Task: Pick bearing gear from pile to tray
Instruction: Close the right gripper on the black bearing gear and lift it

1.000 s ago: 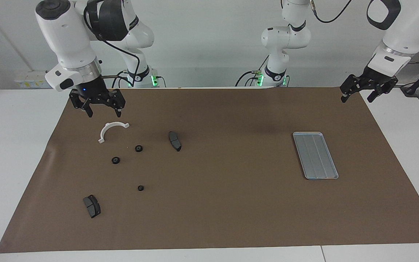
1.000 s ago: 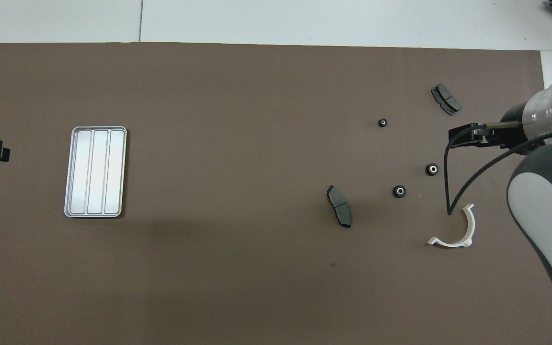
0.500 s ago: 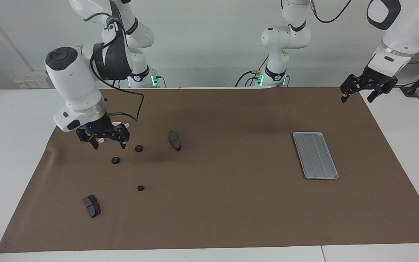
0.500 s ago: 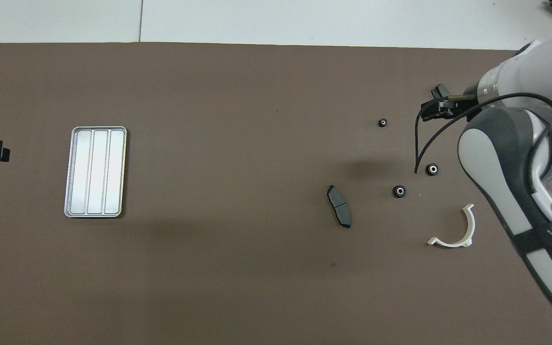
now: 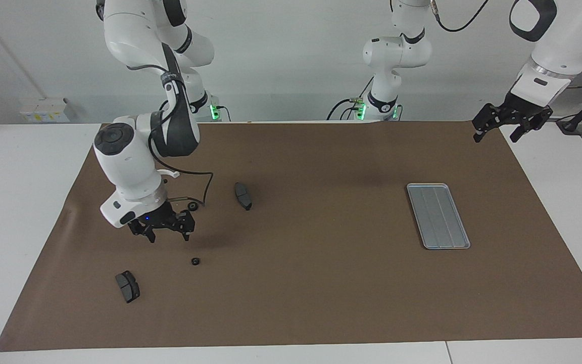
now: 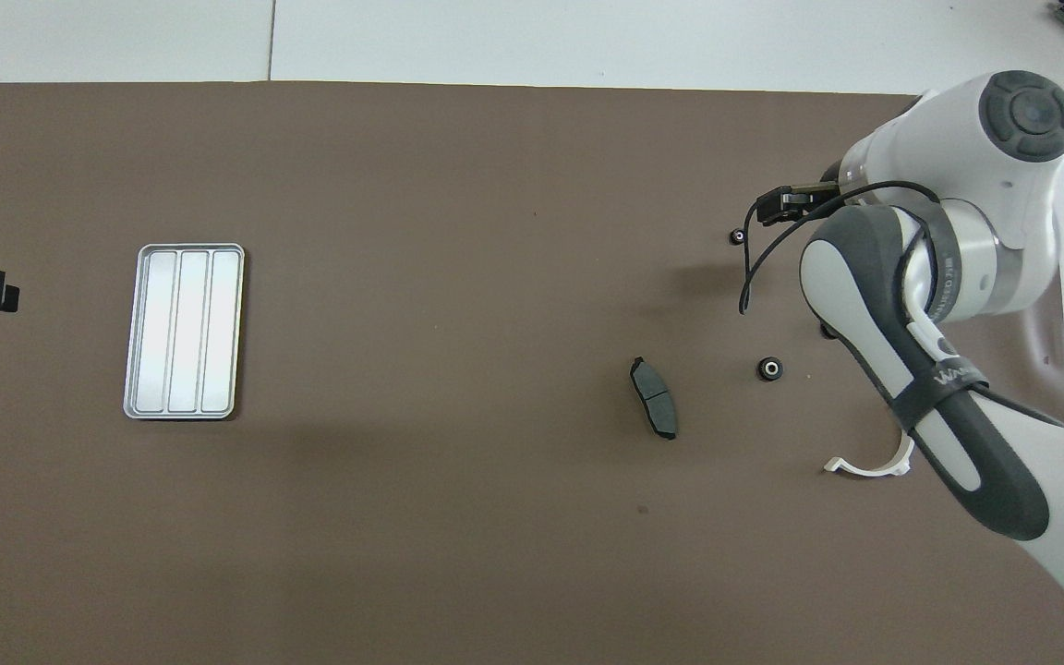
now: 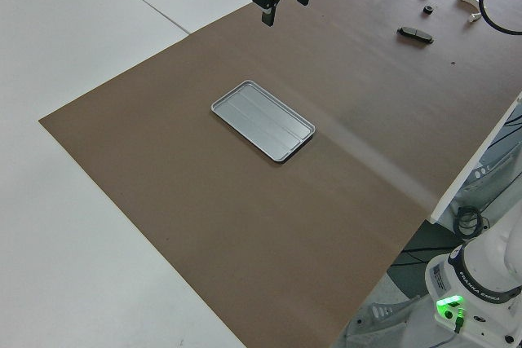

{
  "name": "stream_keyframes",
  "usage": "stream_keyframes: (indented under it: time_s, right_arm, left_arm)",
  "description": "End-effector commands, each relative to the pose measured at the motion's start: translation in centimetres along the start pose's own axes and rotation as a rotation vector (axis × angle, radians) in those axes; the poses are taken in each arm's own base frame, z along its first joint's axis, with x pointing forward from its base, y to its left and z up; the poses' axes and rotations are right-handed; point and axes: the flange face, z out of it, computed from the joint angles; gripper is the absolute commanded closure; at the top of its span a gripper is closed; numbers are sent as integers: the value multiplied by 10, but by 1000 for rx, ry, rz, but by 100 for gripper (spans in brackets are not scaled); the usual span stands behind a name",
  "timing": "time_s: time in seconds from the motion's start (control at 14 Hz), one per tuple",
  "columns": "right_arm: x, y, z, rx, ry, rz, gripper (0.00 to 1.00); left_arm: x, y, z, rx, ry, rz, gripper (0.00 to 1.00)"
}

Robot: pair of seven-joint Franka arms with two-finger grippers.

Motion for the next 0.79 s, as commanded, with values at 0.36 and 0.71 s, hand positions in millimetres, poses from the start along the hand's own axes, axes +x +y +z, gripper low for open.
stream_keyframes:
  time_s: [0.36, 0.71]
  right_arm:
    - [9, -22, 81, -21, 1, -35, 19]
    - [11, -34, 112, -16, 38, -59, 36]
  left_arm:
    - [-8, -3, -2, 14, -3, -13, 0]
    - [-9, 0, 0, 12, -9, -9, 0]
